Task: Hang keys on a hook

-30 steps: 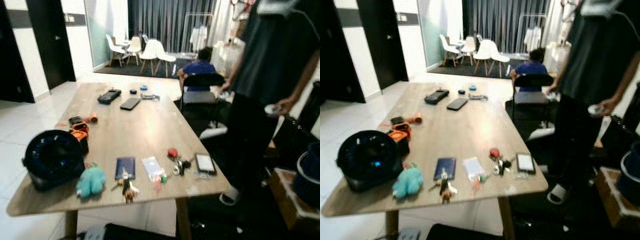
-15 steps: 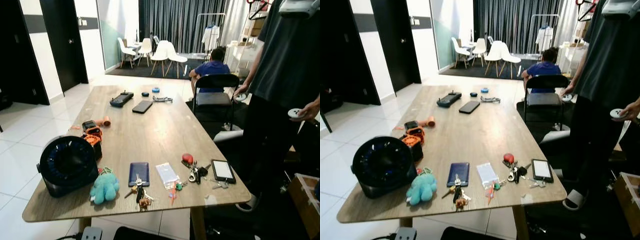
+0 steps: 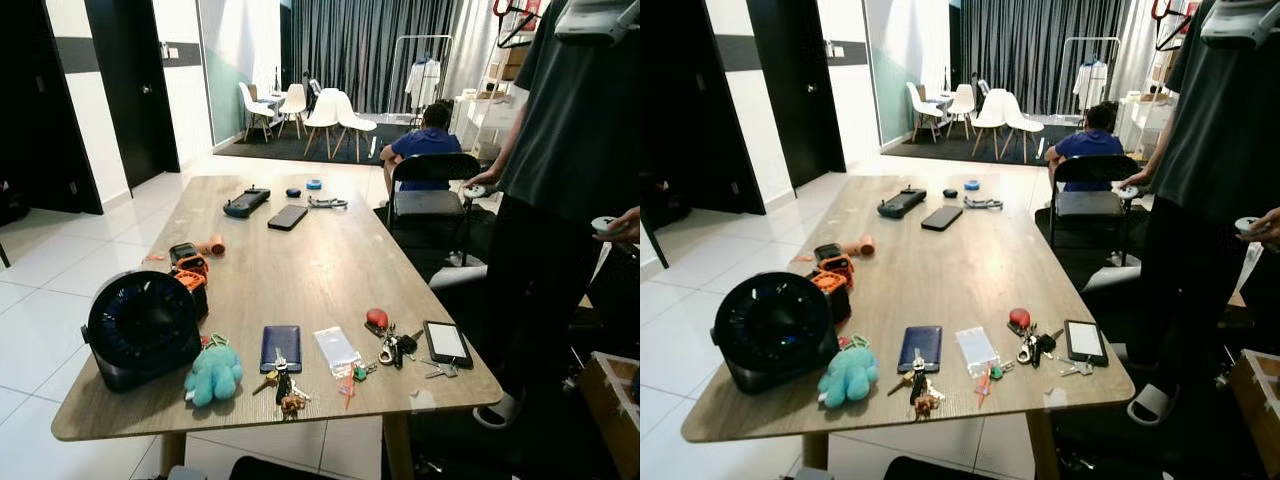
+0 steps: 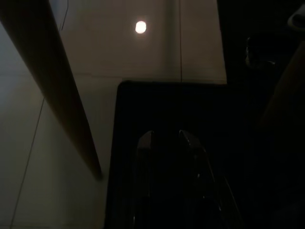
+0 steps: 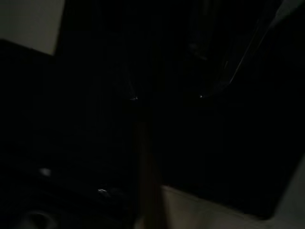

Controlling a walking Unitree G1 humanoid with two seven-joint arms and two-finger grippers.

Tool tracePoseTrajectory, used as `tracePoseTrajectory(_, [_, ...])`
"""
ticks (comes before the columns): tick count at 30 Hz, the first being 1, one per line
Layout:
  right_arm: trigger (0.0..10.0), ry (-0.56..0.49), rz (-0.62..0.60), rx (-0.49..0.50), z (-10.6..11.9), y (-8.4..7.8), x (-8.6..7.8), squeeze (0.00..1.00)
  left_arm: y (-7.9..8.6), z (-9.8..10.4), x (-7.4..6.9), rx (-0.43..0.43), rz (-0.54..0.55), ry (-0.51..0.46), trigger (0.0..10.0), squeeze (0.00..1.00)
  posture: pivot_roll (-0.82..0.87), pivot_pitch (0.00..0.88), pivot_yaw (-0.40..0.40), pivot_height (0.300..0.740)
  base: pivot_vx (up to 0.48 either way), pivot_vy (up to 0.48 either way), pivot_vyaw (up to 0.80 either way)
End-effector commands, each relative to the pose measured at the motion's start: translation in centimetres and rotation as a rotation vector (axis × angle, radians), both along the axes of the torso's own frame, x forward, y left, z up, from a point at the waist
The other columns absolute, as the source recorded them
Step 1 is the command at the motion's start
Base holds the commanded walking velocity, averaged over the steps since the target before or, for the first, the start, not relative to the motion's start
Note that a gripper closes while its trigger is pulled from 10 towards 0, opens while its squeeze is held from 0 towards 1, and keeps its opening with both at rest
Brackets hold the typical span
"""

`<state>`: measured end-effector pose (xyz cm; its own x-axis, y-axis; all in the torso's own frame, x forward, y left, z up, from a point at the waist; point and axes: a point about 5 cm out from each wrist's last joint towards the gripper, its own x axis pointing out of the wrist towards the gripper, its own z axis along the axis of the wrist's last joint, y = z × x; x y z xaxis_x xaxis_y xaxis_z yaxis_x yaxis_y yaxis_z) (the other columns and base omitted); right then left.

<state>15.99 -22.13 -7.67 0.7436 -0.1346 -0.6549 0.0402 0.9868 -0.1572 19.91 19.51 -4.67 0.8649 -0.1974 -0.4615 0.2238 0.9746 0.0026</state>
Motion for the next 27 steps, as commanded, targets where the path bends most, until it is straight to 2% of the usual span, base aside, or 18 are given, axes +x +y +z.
tracePoseTrajectory(1, [10.0,-0.022,-0.125,-0.048,0.3,-2.3,-1.0,0.0,1.2,0.5,-0.4,0.008,-0.022,-0.043,10.0,0.0,0.02,0.029,0.017,0.74,0.0,0.0,0.0])
tracePoseTrajectory(3, [10.0,-0.022,-0.125,-0.048,0.3,-2.3,-1.0,0.0,1.2,0.5,-0.4,0.008,-0.022,-0.043,10.0,0.0,0.02,0.029,0.017,0.74,0.0,0.0,0.0])
tracePoseTrajectory(4, [10.0,-0.035,-0.186,-0.074,0.5,-3.6,-1.7,0.0,1.5,0.8,-0.6,0.015,-0.043,-0.067,10.0,0.0,0.02,0.035,0.019,0.74,0.0,0.0,0.0])
tracePoseTrajectory(5, [10.0,-0.035,-0.186,-0.074,0.5,-3.6,-1.7,0.0,1.5,0.8,-0.6,0.015,-0.043,-0.067,10.0,0.0,0.02,0.035,0.019,0.74,0.0,0.0,0.0])
tracePoseTrajectory(7, [10.0,-0.114,-0.318,-0.129,1.7,-6.6,-2.4,0.0,1.9,1.7,-0.8,0.027,-0.102,-0.133,10.0,0.0,0.02,0.039,0.022,0.74,0.0,0.0,0.0])
tracePoseTrajectory(9, [10.0,-0.114,-0.318,-0.129,1.7,-6.6,-2.4,0.0,1.9,1.7,-0.8,0.027,-0.102,-0.133,10.0,0.0,0.02,0.039,0.022,0.74,0.0,0.0,0.0])
tracePoseTrajectory(12, [10.0,-0.285,-0.415,-0.173,4.3,-9.8,-1.7,0.0,1.5,3.2,-0.8,0.014,-0.227,-0.224,10.0,0.0,0.02,0.043,0.024,0.74,0.0,0.0,0.0])
tracePoseTrajectory(17, [10.0,-0.375,-0.432,-0.182,5.7,-10.8,-0.9,0.0,1.1,3.7,-0.9,-0.024,-0.296,-0.239,10.0,0.0,0.02,0.045,0.026,0.74,0.0,0.0,0.0])
tracePoseTrajectory(19, [10.0,-0.473,-0.419,-0.182,7.3,-11.5,0.4,0.0,0.6,4.4,-1.4,-0.082,-0.426,-0.229,10.0,0.0,0.02,0.048,0.028,0.74,0.0,0.0,0.0])
tracePoseTrajectory(21, [10.0,-0.473,-0.419,-0.182,7.3,-11.5,0.4,0.0,0.6,4.4,-1.4,-0.082,-0.426,-0.229,10.0,0.0,0.02,0.048,0.028,0.74,0.0,0.0,0.0])
tracePoseTrajectory(22, [10.0,-0.505,-0.409,-0.182,7.9,-11.6,1.0,0.0,0.5,4.6,-1.6,-0.098,-0.475,-0.225,10.0,0.0,0.02,0.048,0.028,0.74,0.0,0.0,0.0])
tracePoseTrajectory(27, [10.0,-0.582,-0.379,-0.164,9.2,-11.6,2.4,0.0,0.2,5.6,-1.3,-0.131,-0.546,-0.231,10.0,0.0,0.02,0.048,0.026,0.74,0.0,0.0,0.0])
